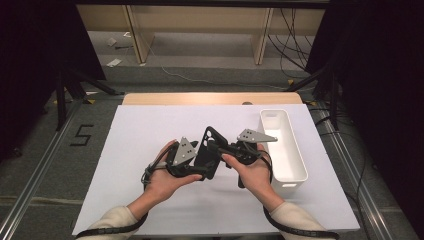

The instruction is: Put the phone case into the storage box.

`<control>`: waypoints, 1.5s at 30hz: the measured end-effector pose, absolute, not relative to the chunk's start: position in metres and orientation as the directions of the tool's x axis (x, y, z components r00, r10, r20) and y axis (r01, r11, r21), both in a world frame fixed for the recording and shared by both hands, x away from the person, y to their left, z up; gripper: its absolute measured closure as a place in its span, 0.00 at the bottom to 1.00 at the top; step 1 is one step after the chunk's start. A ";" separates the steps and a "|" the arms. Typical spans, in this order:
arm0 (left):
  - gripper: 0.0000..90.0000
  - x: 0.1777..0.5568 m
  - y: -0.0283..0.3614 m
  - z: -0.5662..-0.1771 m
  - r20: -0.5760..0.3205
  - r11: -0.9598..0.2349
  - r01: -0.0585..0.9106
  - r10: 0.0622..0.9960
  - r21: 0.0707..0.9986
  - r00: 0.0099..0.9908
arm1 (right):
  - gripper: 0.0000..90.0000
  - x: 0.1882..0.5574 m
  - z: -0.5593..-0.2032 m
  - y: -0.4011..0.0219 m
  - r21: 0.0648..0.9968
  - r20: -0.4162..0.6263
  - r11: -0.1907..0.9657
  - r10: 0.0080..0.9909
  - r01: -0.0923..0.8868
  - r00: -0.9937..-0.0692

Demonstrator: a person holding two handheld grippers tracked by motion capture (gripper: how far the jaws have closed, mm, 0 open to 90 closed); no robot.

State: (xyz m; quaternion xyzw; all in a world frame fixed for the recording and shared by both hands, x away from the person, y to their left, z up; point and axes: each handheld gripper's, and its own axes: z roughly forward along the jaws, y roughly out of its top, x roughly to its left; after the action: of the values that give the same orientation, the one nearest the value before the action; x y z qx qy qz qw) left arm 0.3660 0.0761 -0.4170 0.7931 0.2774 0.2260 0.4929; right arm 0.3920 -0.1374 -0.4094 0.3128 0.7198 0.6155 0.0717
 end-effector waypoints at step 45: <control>0.00 0.343 0.131 -0.420 0.065 -0.332 0.226 0.678 0.916 0.732 | 0.95 0.398 -0.386 -0.163 0.947 0.151 0.139 0.607 0.291 -0.780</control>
State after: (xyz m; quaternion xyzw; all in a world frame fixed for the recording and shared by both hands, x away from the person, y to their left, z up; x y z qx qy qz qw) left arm 0.3431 0.1314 -0.4204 0.7843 0.2883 0.2257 0.5008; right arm 0.3975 -0.1635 -0.3863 0.3025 0.7423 0.5824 0.1354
